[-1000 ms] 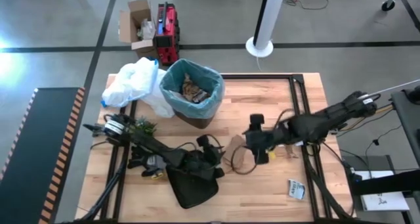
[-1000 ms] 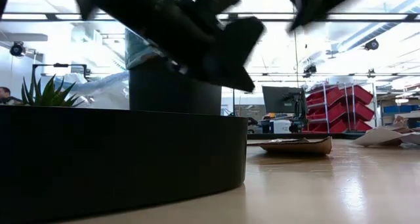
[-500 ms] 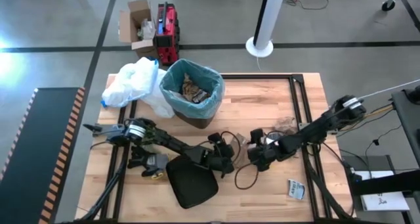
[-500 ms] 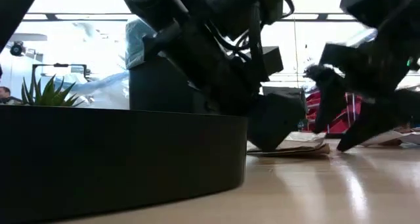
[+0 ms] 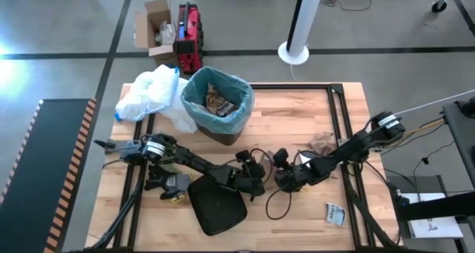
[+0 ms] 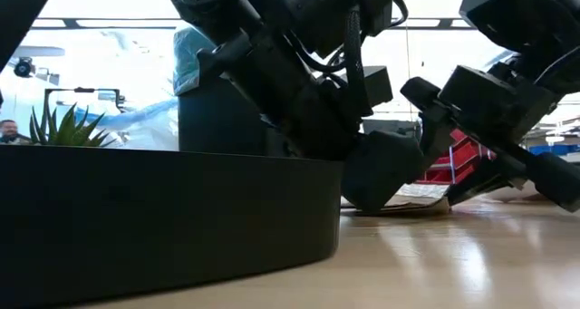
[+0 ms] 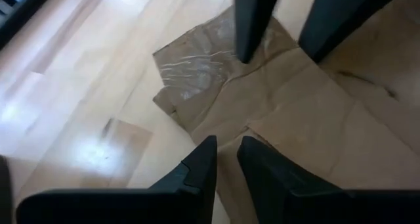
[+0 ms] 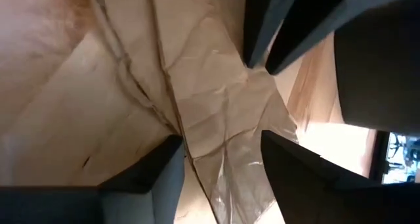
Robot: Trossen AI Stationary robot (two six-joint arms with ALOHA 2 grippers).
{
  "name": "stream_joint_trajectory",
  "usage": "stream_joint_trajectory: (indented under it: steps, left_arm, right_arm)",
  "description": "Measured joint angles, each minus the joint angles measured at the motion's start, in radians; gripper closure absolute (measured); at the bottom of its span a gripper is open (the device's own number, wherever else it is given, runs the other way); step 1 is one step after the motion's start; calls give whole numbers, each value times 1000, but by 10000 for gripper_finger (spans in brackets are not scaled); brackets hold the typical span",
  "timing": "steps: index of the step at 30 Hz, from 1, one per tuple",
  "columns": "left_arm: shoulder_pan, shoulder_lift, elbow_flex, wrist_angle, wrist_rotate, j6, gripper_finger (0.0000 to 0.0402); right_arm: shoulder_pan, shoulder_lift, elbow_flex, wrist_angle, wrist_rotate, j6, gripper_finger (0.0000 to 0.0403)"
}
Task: Place trash/remove bag and relplace
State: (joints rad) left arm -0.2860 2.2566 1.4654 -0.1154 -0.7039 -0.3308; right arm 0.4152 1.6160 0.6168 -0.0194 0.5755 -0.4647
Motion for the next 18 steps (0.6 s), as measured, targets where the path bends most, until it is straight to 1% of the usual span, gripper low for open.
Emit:
stream_joint_trajectory:
  steps: [2, 5, 9, 13, 15, 18]
  left_arm:
    - [-1, 1, 0, -1, -23, 10, 338]
    - [-5, 4, 11, -8, -74, 46, 341]
    - [-16, 4, 42, -8, -85, 101, 342]
    - [-26, 3, 66, -8, -91, 146, 343]
    - [-30, 3, 74, -8, -92, 164, 343]
    - [-36, -2, 76, -2, -92, 166, 343]
  right_arm:
    - [0, 1, 8, 0, -5, 1, 241]
    - [10, -12, 26, 21, -14, 1, 280]
    - [21, -20, 48, 17, -7, 2, 334]
    - [33, -17, 67, 15, -6, -3, 378]
    - [36, -17, 67, 10, -4, -4, 394]
    - [39, -18, 68, 6, -2, 11, 398]
